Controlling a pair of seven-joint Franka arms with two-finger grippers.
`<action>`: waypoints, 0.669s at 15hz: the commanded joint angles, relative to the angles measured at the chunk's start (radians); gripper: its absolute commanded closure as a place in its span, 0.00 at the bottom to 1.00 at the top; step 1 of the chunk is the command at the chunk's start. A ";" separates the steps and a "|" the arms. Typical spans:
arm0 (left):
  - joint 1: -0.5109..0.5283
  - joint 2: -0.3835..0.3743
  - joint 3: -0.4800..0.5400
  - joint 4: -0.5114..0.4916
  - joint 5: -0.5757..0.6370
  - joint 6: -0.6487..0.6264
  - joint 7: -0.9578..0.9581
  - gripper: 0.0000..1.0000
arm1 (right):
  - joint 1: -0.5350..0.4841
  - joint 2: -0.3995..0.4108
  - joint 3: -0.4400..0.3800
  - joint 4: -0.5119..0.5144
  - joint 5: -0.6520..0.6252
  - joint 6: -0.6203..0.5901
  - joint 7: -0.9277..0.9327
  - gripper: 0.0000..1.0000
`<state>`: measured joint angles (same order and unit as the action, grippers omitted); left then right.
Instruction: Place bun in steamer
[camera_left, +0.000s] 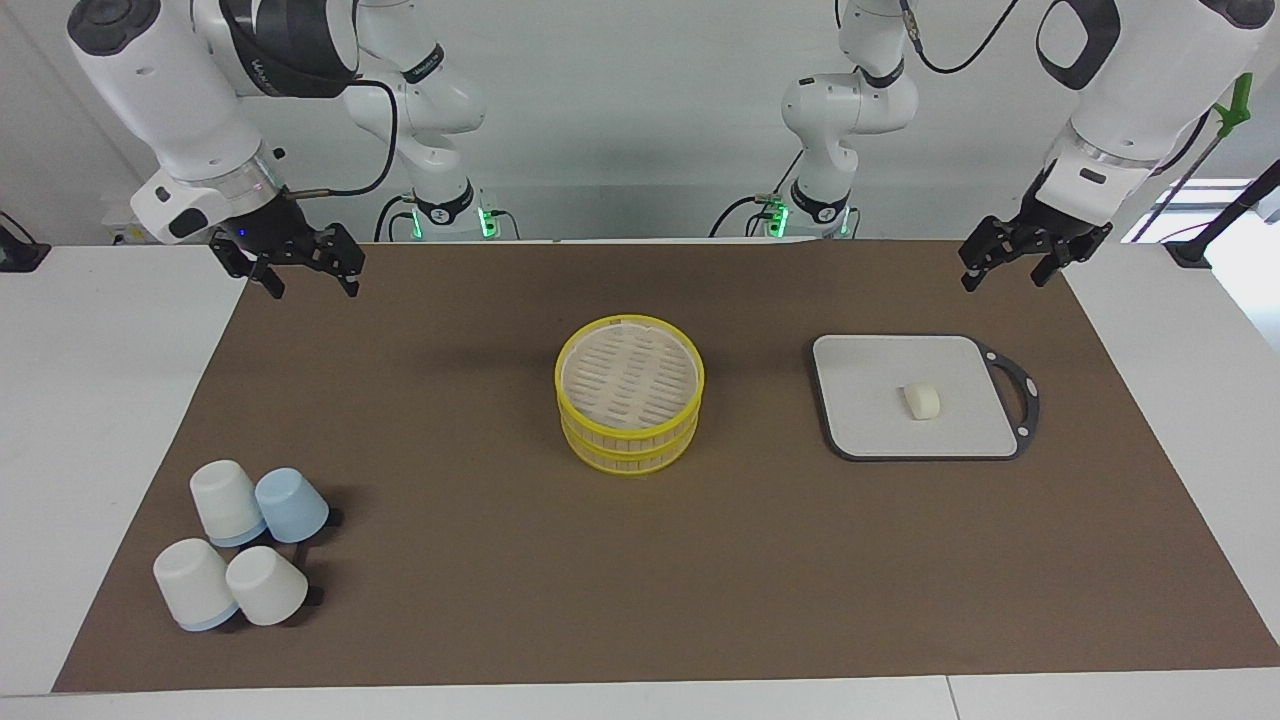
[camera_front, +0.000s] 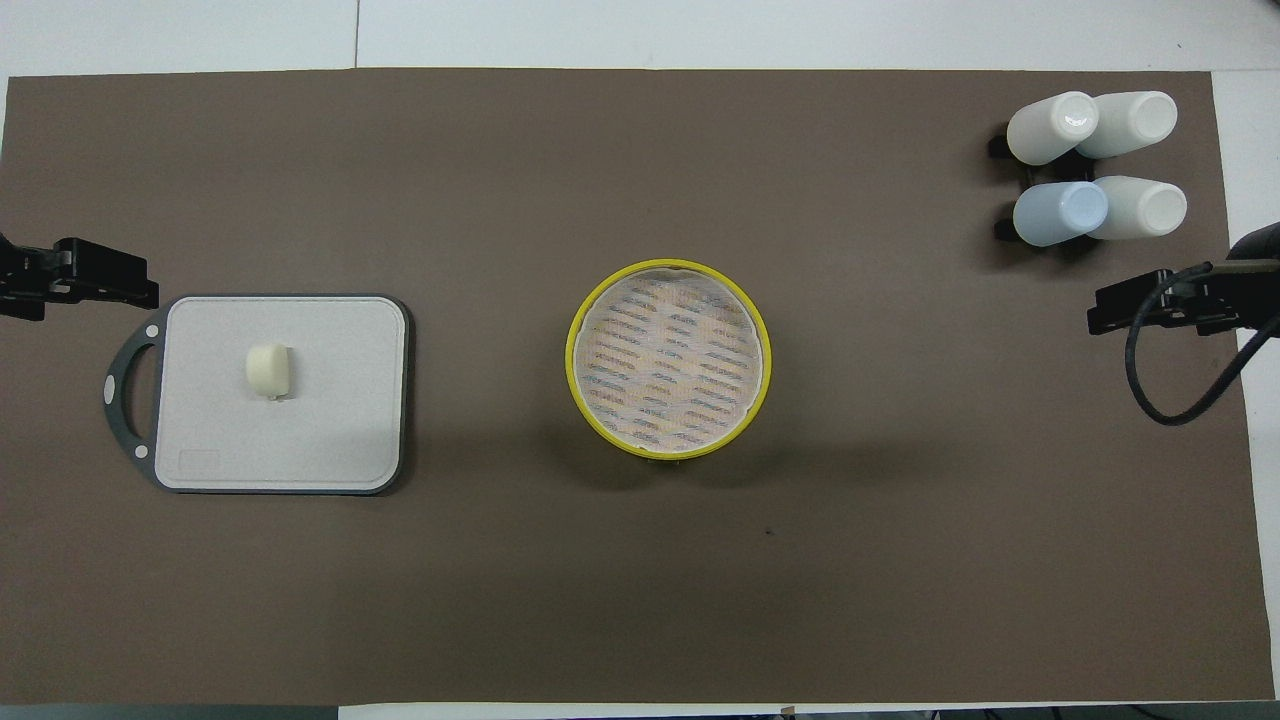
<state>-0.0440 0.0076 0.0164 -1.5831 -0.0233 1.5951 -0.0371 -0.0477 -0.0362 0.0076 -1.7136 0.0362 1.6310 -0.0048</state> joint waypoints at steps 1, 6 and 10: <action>-0.008 0.008 0.004 0.015 0.022 0.002 -0.009 0.00 | -0.021 0.010 0.011 0.017 0.001 -0.008 -0.020 0.00; -0.008 0.014 0.002 0.017 0.022 0.006 -0.003 0.00 | -0.027 0.009 0.011 0.017 -0.078 -0.007 -0.050 0.00; -0.010 0.009 0.004 0.008 0.022 -0.020 -0.013 0.00 | -0.029 0.009 0.011 0.017 -0.079 -0.005 -0.053 0.00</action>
<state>-0.0443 0.0117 0.0156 -1.5832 -0.0231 1.5934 -0.0371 -0.0597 -0.0360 0.0075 -1.7122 -0.0295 1.6310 -0.0290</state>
